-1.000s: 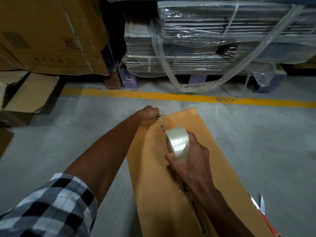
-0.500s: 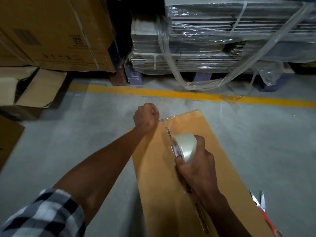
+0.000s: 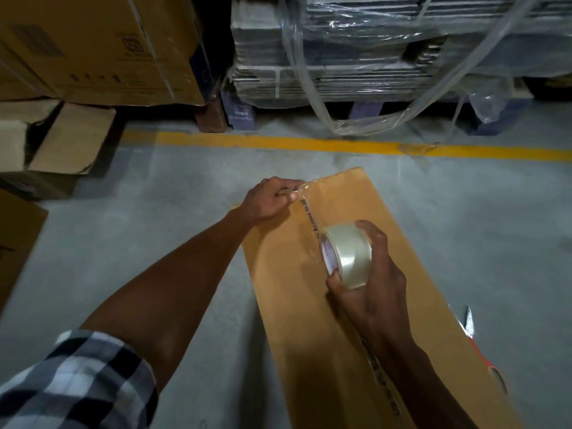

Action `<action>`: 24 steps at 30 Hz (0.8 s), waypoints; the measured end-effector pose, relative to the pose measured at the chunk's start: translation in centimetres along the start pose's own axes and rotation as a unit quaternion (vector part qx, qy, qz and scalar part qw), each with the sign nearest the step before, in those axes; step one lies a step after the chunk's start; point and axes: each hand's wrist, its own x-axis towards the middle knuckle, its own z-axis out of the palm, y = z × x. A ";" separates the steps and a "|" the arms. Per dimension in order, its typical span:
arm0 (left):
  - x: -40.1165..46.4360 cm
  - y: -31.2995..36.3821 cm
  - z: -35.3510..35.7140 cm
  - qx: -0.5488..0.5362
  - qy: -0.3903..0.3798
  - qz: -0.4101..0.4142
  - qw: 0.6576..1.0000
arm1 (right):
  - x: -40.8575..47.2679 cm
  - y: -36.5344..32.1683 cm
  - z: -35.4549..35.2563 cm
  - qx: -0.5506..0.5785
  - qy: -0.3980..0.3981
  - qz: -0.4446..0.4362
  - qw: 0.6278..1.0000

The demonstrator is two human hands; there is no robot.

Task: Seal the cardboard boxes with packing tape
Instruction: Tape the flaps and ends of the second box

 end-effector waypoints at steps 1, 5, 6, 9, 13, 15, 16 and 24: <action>0.1 -0.1 0.1 0.005 -0.001 0.008 1.000 | -0.8 0.2 -0.5 -0.016 -0.003 -0.005 1.000; -0.1 0.3 1.6 0.148 0.036 0.067 0.986 | -3.1 1.1 -1.8 -0.062 0.002 0.003 0.998; -0.7 0.8 2.1 0.210 0.043 0.097 0.972 | -3.2 1.2 -2.0 -0.070 -0.002 0.004 0.998; -2.9 1.1 3.9 0.257 0.009 0.187 0.948 | -3.2 1.1 -2.3 -0.092 -0.028 -0.004 0.995; -4.8 0.5 5.1 0.281 -0.030 0.201 0.938 | -3.4 1.4 -2.3 -0.102 -0.043 -0.010 0.994; -5.2 0.5 5.5 0.315 -0.039 0.207 0.925 | -3.5 1.3 -2.1 -0.113 -0.053 -0.004 0.992; -5.5 0.5 5.7 0.326 -0.040 0.212 0.921 | -3.5 1.3 -2.1 -0.112 -0.054 -0.001 0.992; -6.9 0.8 6.7 0.368 -0.052 0.191 0.908 | -5.1 1.4 -1.2 -0.033 -0.018 0.035 0.999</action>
